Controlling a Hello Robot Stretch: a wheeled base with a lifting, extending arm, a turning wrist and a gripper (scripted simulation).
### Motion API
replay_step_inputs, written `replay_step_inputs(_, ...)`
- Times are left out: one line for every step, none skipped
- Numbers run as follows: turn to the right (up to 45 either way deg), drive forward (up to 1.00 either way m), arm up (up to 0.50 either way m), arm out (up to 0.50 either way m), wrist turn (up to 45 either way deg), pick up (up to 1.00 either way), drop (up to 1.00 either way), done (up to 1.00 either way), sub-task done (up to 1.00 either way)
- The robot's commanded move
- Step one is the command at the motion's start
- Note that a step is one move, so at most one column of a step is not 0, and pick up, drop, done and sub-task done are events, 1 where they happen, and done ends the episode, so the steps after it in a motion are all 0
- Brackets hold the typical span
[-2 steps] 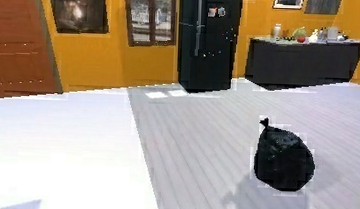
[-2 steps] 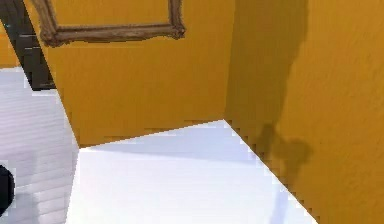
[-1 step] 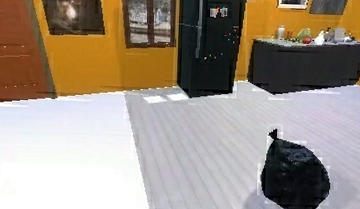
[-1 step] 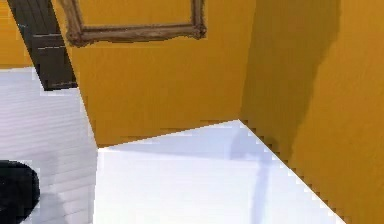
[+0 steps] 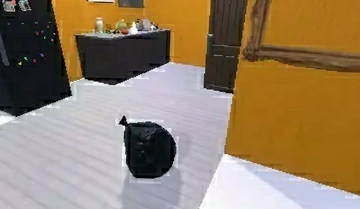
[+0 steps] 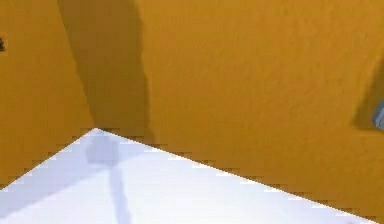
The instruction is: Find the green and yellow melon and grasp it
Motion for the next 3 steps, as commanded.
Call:
replay_step_inputs(45.0,0.0,0.0,0.0,0.0,0.0,0.0,0.0,0.0)
replay_step_inputs(24.0,0.0,0.0,0.0,0.0,0.0,0.0,0.0,0.0)
replay_step_inputs(0.0,0.05,0.0,0.0,0.0,0.0,0.0,0.0,0.0)
